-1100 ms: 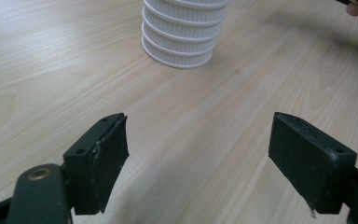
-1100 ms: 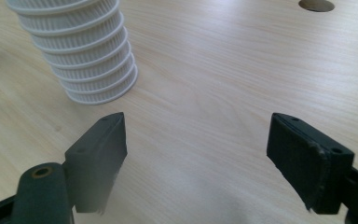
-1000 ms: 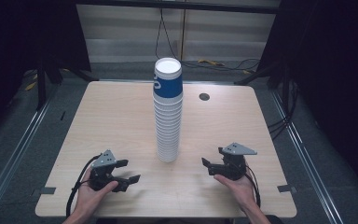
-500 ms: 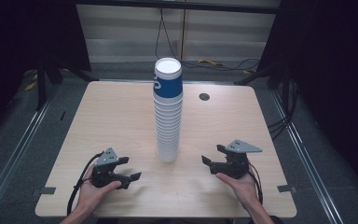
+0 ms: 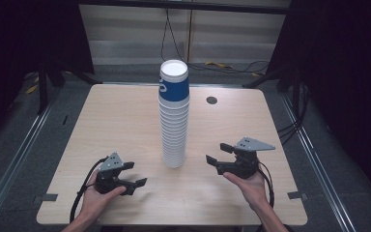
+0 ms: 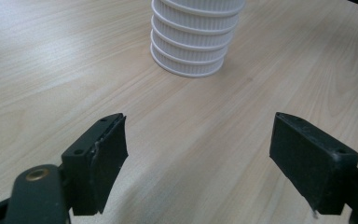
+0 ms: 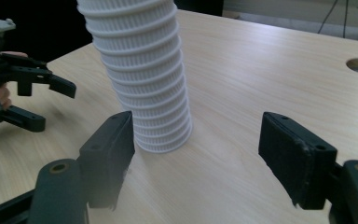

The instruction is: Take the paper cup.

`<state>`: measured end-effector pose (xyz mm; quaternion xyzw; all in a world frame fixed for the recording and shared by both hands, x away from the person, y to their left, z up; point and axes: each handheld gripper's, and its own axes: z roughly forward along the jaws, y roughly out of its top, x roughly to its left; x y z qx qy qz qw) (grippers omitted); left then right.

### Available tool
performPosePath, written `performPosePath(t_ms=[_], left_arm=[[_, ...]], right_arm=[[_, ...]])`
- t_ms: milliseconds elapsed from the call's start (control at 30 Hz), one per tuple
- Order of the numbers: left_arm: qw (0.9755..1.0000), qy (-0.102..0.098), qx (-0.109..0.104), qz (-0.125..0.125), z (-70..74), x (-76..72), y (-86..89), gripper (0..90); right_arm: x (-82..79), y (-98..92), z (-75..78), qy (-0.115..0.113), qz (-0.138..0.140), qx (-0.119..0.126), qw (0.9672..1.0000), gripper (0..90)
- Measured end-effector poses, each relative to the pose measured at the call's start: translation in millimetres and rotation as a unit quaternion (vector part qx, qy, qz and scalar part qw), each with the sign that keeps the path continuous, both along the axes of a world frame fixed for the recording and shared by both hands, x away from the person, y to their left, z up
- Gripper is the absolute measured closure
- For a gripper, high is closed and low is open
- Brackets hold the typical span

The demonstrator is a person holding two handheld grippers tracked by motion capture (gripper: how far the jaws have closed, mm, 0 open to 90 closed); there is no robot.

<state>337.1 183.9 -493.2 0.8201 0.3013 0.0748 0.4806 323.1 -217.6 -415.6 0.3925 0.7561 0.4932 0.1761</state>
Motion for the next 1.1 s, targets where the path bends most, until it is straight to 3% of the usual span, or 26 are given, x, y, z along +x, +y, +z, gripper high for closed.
performPosePath(t_ms=[167,333,500,967,1100], left_arm=[[1.0000,0.003,0.000,0.004,-1.3,-1.2,2.7,17.9],[1.0000,0.001,0.000,0.002,-0.3,-4.0,5.4,17.5],[1.0000,0.002,0.001,0.006,-0.1,-4.3,5.6,16.6],[1.0000,0.001,0.000,0.002,0.9,-4.7,6.3,16.1],[0.9999,0.009,-0.006,-0.004,0.8,-3.6,6.7,16.1]], right_arm=[[7.1,5.8,14.0,0.006,0.026,0.002,0.9996,23.4],[8.7,9.2,30.6,-0.011,0.032,0.000,0.9994,25.3],[11.2,15.8,35.6,-0.017,0.043,0.001,0.9989,25.6],[17.7,27.0,62.8,-0.055,0.058,0.037,0.9961,25.3],[19.9,30.0,71.3,-0.063,0.060,0.043,0.9953,24.1]])
